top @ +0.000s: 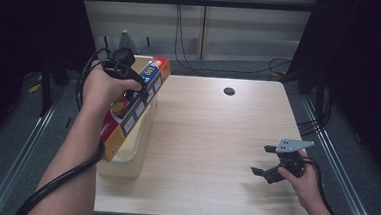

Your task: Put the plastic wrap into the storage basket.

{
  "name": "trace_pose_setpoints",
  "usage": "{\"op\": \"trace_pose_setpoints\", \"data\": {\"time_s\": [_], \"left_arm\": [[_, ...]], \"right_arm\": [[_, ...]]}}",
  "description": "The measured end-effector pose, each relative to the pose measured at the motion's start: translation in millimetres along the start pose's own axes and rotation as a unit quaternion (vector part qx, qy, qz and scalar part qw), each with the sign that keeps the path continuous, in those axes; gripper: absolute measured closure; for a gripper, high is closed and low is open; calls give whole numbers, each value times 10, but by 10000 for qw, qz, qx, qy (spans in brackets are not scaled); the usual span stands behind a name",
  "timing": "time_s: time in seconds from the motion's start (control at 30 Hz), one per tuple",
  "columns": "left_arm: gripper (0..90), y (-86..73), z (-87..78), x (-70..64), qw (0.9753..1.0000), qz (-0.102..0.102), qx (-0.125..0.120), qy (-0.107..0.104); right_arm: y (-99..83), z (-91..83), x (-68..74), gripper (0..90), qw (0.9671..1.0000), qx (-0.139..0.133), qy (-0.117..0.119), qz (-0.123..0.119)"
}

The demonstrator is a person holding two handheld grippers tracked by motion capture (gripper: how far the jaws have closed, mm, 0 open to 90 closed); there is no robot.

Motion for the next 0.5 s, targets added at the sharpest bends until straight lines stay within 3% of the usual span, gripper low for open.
{"op": "trace_pose_setpoints", "data": {"time_s": [0.5], "left_arm": [[407, -45, -123, 123, 9997, -187, -105, 118]], "right_arm": [[1, 4, 7, 0, 10000, 7, 13, -19]]}}
Point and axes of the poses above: each handheld gripper's, and its own axes: z roughly forward along the jaws, y roughly out of its top, x roughly to its left, the point moved 3 cm from there along z, roughly forward along the jaws, and after that the axes turned 7 degrees about -x, right-handed, at the moved point
